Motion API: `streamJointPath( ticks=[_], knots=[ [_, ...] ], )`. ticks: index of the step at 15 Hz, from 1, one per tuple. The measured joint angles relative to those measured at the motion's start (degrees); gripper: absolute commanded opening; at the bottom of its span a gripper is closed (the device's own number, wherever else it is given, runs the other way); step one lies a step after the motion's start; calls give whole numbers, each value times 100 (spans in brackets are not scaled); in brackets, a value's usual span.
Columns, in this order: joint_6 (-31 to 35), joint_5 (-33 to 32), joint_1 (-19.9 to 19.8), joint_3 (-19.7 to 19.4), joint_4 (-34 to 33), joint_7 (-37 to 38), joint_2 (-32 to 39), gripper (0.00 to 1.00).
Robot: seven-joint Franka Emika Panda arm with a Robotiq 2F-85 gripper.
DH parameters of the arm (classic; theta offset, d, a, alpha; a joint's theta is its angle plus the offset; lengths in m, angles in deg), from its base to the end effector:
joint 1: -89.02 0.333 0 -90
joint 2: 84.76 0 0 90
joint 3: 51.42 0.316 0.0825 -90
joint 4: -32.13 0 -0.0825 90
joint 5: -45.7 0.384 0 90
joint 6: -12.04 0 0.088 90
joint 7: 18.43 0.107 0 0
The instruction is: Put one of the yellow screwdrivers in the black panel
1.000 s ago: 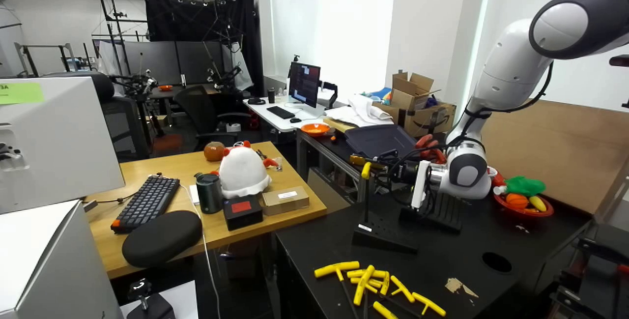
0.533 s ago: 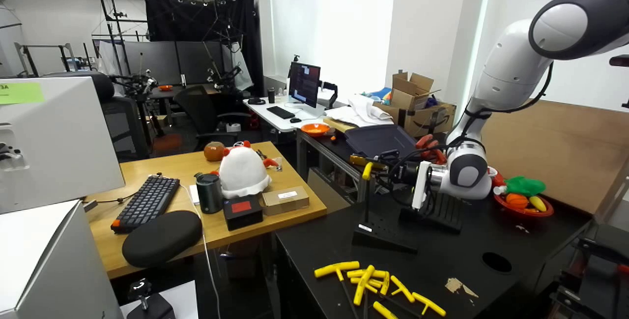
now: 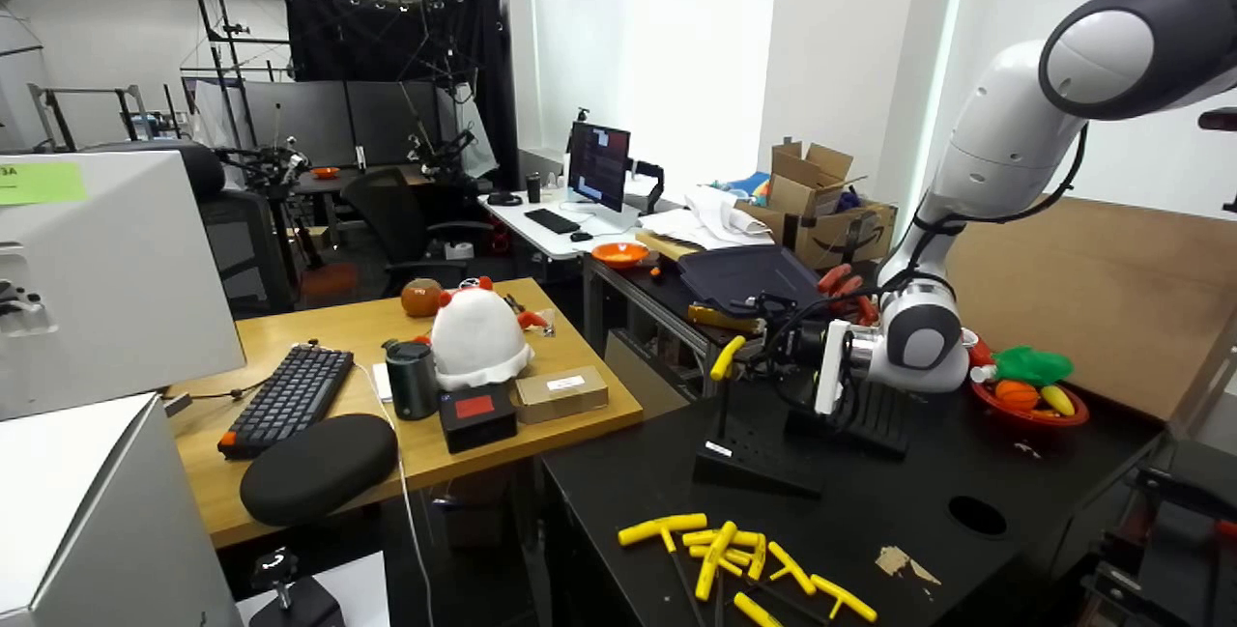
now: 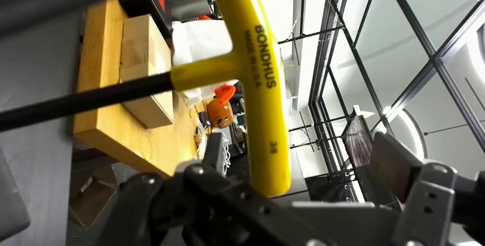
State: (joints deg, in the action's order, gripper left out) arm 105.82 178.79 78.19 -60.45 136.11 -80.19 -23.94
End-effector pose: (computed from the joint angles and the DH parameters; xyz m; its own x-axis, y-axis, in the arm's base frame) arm 0.5759 -0.1293 -0.0111 0.5268 -0.8261 -0.2003 -0.0925 0.1786 -0.9796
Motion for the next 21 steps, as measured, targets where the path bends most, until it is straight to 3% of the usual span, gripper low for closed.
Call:
streamJointPath(
  ticks=[6, 16, 21],
  knots=[
    [231, -2, 42, -6, -2, -3, -31, 100],
    [1849, 400, 514, -85, 498, -540, -781, 100],
    [2939, 246, 855, -217, 932, -624, -1306, 100]
  ],
)
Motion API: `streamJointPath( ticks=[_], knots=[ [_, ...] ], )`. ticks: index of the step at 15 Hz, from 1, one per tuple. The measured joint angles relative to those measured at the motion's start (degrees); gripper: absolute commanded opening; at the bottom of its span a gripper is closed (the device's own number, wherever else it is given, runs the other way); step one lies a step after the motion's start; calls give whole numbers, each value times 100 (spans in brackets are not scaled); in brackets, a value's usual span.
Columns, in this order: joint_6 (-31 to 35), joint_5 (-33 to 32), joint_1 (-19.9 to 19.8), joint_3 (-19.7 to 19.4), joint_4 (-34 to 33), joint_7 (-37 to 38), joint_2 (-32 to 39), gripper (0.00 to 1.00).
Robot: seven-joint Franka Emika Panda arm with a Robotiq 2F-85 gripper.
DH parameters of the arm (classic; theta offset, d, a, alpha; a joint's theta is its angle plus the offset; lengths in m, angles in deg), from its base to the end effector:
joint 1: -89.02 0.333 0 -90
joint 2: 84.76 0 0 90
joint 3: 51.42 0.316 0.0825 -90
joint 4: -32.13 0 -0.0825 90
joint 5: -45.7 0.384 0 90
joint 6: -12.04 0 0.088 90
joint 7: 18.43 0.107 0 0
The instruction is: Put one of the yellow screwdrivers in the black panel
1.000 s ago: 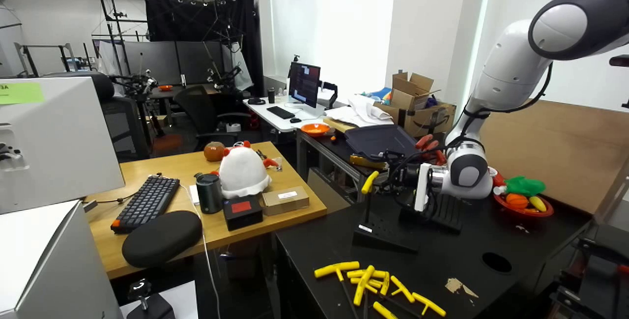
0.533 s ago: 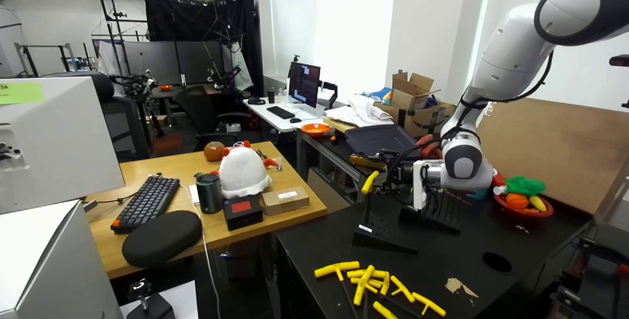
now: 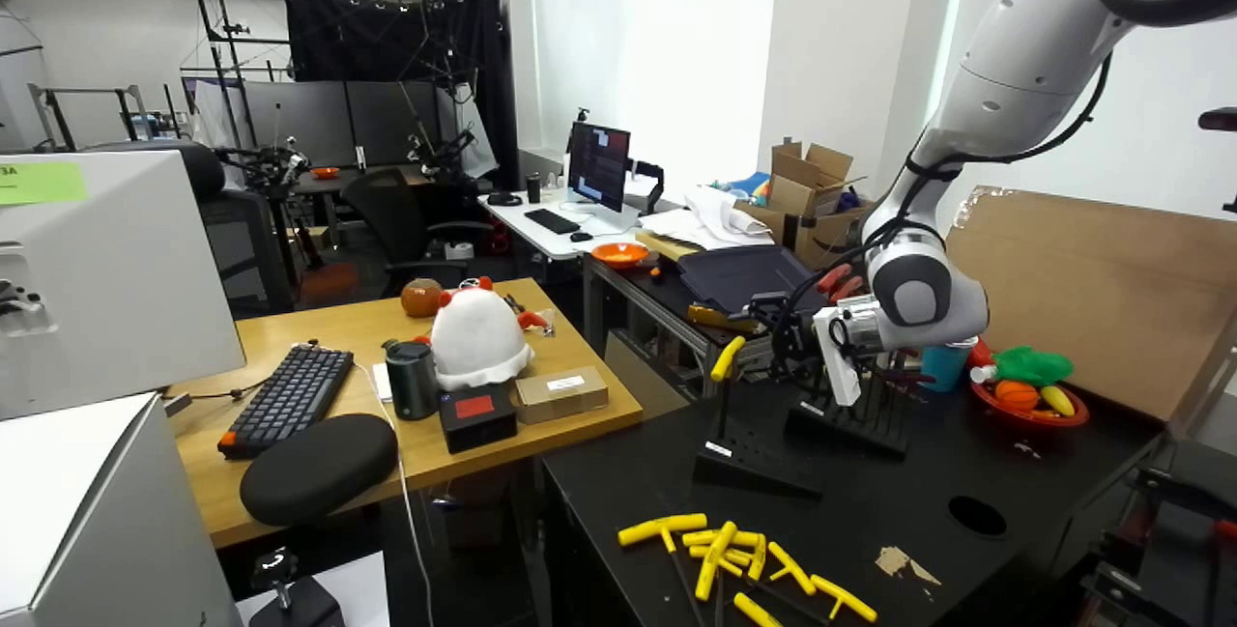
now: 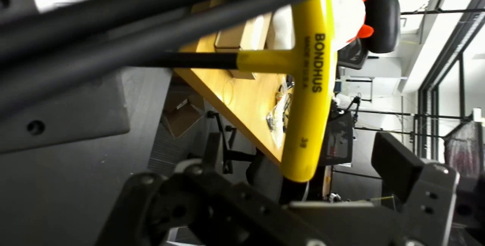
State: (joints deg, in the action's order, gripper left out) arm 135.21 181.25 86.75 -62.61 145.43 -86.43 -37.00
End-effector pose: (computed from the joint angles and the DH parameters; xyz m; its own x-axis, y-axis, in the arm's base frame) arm 0.5551 -0.1102 0.0368 0.4308 -0.9024 -0.0108 -0.3629 -0.1623 -0.9176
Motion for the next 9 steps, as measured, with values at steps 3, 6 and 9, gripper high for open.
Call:
streamJointPath(
  ticks=[3, 6, 9],
  knots=[
    [660, -470, 170, -50, 201, 220, -255, 100],
    [1214, -1159, 287, -51, 402, 685, -492, 100],
    [1681, -1711, 416, -49, 698, 1075, -749, 100]
  ],
)
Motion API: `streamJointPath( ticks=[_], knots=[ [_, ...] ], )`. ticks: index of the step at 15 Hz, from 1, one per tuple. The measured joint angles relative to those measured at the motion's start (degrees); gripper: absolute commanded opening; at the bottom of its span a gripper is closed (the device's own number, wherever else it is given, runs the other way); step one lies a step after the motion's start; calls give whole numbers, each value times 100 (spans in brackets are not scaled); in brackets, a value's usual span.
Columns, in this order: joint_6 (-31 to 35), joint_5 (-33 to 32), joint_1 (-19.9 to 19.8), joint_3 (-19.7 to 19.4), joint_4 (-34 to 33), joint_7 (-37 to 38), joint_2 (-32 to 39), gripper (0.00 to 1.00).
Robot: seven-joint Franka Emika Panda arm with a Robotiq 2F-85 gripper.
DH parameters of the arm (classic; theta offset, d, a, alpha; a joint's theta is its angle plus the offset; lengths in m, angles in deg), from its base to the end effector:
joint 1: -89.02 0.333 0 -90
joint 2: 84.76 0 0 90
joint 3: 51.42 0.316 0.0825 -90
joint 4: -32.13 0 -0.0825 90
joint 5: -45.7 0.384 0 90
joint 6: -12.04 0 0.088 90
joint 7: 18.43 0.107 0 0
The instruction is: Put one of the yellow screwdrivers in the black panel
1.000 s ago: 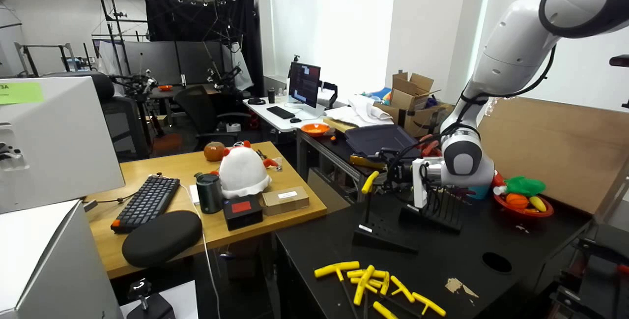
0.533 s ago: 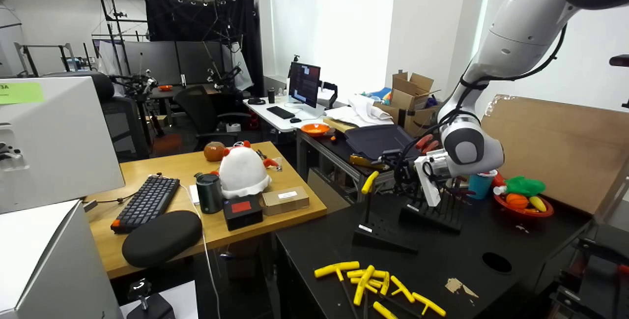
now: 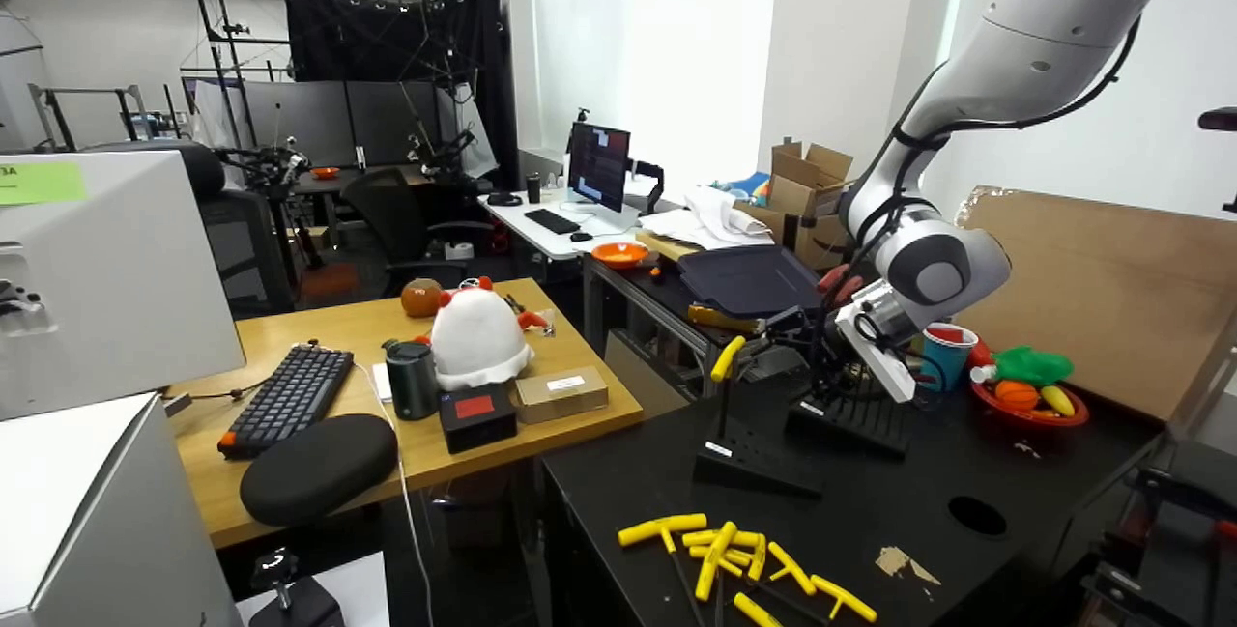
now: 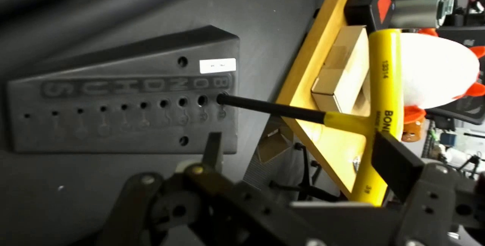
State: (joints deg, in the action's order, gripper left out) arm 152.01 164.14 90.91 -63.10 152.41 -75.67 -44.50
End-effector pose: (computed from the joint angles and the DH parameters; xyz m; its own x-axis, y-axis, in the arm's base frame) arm 0.5143 -0.0984 0.0634 0.5281 -0.8482 -0.0398 -0.5956 -0.3366 -0.7293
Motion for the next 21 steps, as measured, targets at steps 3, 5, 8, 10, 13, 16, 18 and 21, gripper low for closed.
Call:
streamJointPath(
  ticks=[3, 5, 8, 10, 13, 16, 18, 21],
  knots=[
    [440, -433, 144, 28, 371, 282, -289, 100],
    [711, -752, 254, 77, 623, 452, -495, 100],
    [1076, -1270, 421, 200, 1004, 677, -828, 100],
    [1266, -1616, 525, 294, 1250, 856, -1070, 100],
    [1564, -2195, 727, 338, 1567, 1323, -1459, 100],
    [2125, -2934, 974, 345, 1767, 2172, -1820, 100],
    [2531, -3567, 1155, 336, 1846, 2920, -1989, 100],
    [3209, -4862, 1256, 453, 1952, 4296, -2087, 100]
  ],
)
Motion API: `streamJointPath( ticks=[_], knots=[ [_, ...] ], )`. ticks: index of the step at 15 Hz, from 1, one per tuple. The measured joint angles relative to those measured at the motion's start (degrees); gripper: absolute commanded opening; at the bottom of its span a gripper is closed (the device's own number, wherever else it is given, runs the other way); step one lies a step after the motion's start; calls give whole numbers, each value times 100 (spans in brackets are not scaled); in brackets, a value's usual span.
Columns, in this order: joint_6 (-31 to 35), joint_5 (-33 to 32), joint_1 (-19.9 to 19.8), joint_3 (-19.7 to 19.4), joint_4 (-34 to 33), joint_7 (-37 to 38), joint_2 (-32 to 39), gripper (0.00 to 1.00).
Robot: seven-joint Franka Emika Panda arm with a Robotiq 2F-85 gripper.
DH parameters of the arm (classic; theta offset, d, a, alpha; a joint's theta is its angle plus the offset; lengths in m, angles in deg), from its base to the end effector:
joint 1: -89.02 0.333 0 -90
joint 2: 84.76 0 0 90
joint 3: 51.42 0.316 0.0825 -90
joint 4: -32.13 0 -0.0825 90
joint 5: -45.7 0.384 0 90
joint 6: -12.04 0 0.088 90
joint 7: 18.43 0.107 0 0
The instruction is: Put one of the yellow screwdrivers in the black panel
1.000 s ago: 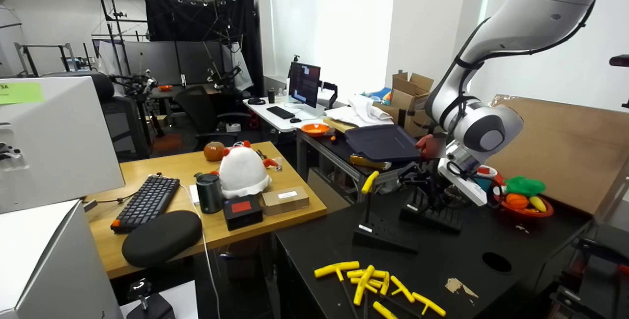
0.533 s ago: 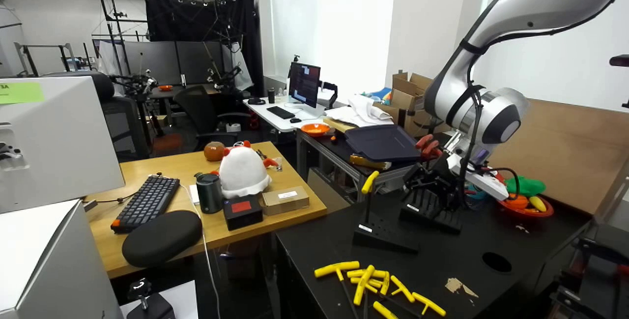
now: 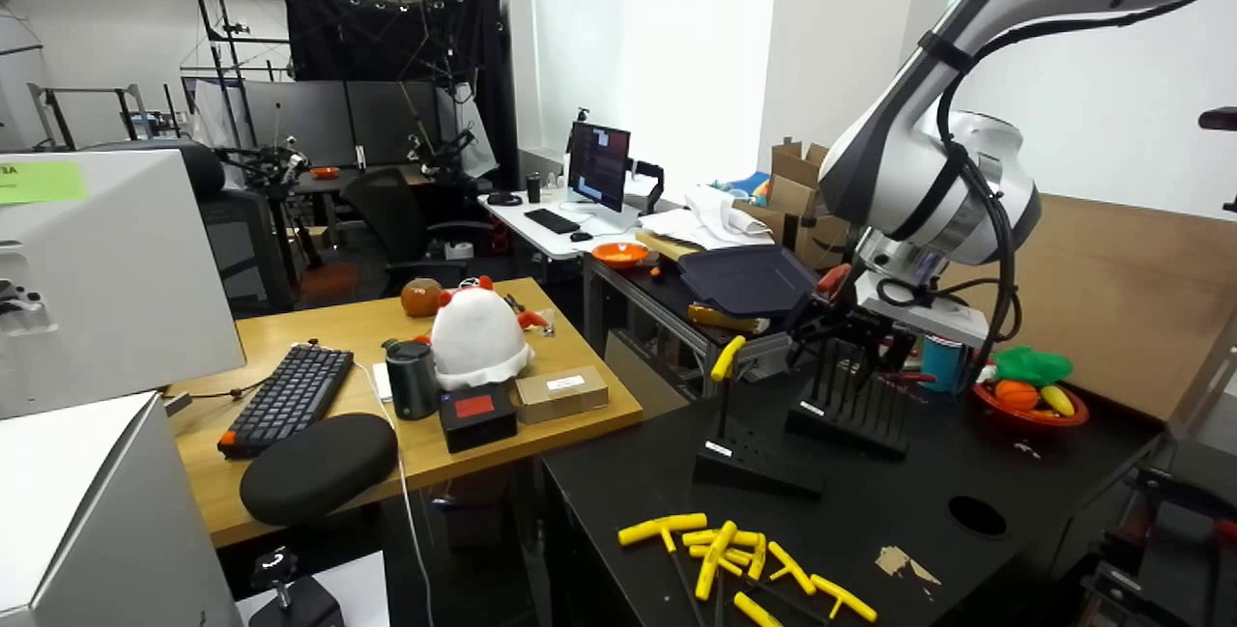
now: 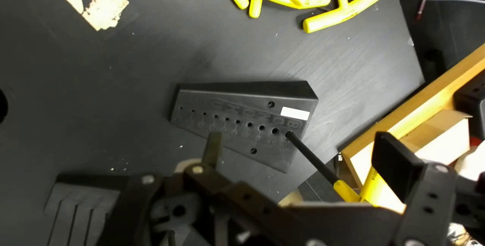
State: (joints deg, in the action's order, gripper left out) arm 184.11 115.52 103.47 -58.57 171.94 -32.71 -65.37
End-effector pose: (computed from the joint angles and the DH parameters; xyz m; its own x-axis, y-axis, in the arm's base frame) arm 0.4677 -0.0119 0.1765 0.6769 -0.7278 0.1099 -0.6745 -0.6731 -0.3032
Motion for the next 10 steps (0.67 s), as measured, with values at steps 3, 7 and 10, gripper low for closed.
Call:
streamJointPath(
  ticks=[3, 7, 10],
  knots=[
    [326, -1320, 603, -564, 188, 1358, 13, 100],
    [369, -3108, 1979, -2200, 377, 2803, 151, 100],
    [81, -4069, 3061, -3551, 311, 3306, 292, 100]
  ],
)
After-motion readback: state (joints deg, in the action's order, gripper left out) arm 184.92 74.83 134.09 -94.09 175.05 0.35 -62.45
